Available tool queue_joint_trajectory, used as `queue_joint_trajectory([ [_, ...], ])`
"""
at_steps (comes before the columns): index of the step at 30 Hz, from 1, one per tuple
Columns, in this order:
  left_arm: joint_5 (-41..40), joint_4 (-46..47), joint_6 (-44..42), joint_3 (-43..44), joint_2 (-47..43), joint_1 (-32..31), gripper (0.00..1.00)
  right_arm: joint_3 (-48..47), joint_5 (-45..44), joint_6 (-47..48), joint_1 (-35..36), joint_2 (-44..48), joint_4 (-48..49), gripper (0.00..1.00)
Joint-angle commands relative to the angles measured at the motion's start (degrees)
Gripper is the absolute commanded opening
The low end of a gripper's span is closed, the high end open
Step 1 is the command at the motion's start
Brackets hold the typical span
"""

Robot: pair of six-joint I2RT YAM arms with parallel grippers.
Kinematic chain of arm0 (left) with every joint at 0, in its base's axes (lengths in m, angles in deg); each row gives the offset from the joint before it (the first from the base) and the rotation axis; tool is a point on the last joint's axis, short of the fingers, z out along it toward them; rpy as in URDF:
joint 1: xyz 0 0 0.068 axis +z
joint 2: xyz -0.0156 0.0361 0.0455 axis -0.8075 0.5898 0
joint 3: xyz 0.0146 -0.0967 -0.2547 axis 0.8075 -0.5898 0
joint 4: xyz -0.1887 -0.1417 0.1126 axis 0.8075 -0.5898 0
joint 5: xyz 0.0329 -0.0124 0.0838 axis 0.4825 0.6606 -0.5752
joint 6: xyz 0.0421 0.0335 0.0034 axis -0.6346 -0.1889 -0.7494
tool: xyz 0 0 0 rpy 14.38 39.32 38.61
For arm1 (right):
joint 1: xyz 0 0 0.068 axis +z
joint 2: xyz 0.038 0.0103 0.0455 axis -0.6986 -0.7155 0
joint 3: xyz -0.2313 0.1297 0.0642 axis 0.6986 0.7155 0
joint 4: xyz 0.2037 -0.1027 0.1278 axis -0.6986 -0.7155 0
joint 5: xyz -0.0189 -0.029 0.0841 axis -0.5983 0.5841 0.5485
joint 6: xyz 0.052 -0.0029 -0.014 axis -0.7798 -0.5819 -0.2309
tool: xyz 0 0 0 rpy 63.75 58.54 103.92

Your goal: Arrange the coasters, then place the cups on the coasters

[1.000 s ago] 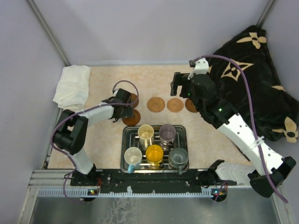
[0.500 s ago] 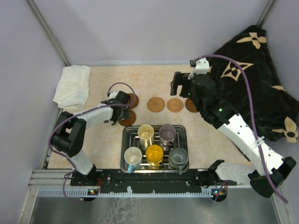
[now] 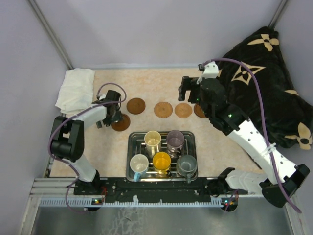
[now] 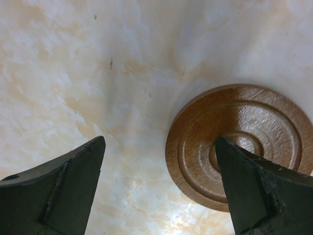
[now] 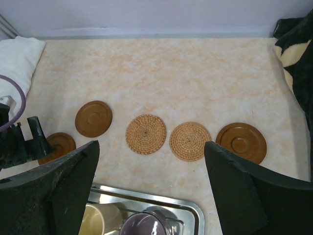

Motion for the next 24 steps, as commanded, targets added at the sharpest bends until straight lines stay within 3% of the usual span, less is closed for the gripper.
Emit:
queue_joint_trajectory([
  [1,1.71,-1.82,-3.12,4.40,5.50,2.41,1.00,-0.02,-0.85,-0.20,-0.33,1.21,1.99,0.89],
  [18,7.20,0.09,-6.78,17.22,16.39,11.16,1.00,0.04,-2.73,2.23,-0.35,-4.35,2.55,0.89],
  [24,8.18,1.69,-6.70,16.69,13.62,11.03,1.00,1.16,-3.45,2.00,-0.31,-5.98,4.29,0.89],
])
